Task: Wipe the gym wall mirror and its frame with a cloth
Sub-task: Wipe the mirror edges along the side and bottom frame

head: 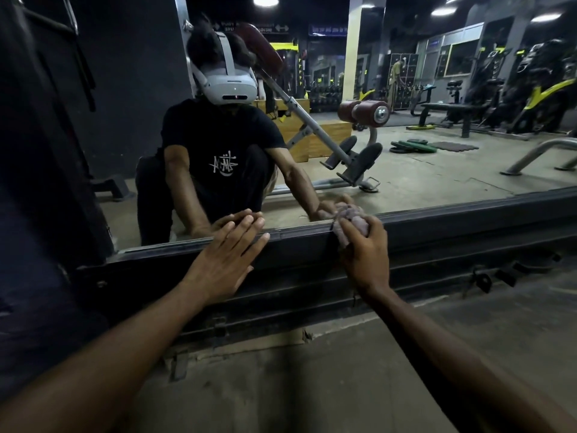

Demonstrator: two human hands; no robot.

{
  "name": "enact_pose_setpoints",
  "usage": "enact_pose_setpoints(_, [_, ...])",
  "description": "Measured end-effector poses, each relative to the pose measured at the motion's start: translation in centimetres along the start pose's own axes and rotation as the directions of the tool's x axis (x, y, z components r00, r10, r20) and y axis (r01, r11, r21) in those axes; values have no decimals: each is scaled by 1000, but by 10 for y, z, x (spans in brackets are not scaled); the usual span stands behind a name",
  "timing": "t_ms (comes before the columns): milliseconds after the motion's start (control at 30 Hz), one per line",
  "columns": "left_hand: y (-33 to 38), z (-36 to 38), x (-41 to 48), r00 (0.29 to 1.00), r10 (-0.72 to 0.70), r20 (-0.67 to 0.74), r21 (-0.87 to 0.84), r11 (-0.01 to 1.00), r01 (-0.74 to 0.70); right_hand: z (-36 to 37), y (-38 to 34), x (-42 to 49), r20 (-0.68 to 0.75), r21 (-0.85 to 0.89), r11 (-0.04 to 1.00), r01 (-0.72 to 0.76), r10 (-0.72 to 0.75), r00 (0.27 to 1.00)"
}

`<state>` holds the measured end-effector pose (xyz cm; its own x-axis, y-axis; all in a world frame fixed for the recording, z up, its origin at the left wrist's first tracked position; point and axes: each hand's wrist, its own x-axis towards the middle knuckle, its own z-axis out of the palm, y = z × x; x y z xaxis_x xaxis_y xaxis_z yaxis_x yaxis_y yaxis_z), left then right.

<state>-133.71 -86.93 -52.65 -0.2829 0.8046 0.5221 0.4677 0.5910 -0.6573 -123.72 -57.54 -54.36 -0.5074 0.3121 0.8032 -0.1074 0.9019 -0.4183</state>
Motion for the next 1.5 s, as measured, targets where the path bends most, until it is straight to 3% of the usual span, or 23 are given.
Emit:
enact_pose_setpoints(33, [0, -2, 3, 1000, 18, 3, 5, 1000, -18, 1, -1, -3, -47, 27, 997, -70, 71, 996])
enact_pose_setpoints(100, [1, -6, 12, 998, 55, 13, 7, 998, -55, 4, -9, -11, -31, 84, 995, -45, 48, 998])
enact_pose_setpoints(200, [-1, -9, 21, 993, 108, 41, -3, 994, -108, 13, -24, -32, 183, 84, 968, 236, -247, 951])
enact_pose_setpoints(267, [0, -12, 22, 990, 133, 51, -6, 991, -133, 16, -18, -42, 230, 38, 940, 340, -339, 912])
enact_pose_setpoints(333, [1, -14, 21, 989, 143, 42, -10, 990, -142, 9, -4, -39, 148, 35, 974, 223, -225, 963])
enact_pose_setpoints(400, [-1, -16, 24, 989, 142, 33, -24, 990, -142, 0, 17, -32, 7, 61, 998, 5, -5, 1000])
enact_pose_setpoints(467, [0, -19, 32, 988, 154, 32, -42, 987, -153, -9, 30, -24, -68, 92, 978, -189, 195, 978])
enact_pose_setpoints(500, [3, -20, 40, 986, 167, 32, -48, 985, -165, -12, 31, -20, -73, 96, 971, -220, 227, 971])
enact_pose_setpoints(667, [27, -17, 80, 974, 226, -2, -69, 972, -225, -10, 4, -9, -52, 40, 995, -89, 91, 994])
enact_pose_setpoints(767, [41, -12, 88, 982, 189, -2, -100, 977, -188, -11, -7, -8, -29, -16, 999, -51, 51, 998])
enact_pose_setpoints(867, [51, -7, 87, 989, 144, -21, -130, 981, -145, -14, -5, -13, 153, -89, 993, 71, -57, 987])
enact_pose_setpoints(1000, [51, -2, 92, 990, 129, -55, -193, 972, -137, -11, -10, -14, 321, -221, 975, 10, 64, 945])
enact_pose_setpoints(1167, [55, -1, 98, 989, 125, -78, -236, 962, -140, -9, -22, 4, 222, -327, 941, -93, 172, 960])
enact_pose_setpoints(1267, [55, 0, 98, 989, 109, -96, -241, 962, -130, -2, -32, 2, 69, -184, 939, -292, 308, 949])
enact_pose_setpoints(1333, [53, 1, 98, 987, 114, -116, -240, 961, -139, 5, -39, -2, -31, -73, 898, -433, 432, 901])
enact_pose_setpoints(1500, [57, 5, 106, 986, 131, -103, -253, 955, -153, 8, -30, -14, -34, -57, 900, -432, 431, 902])
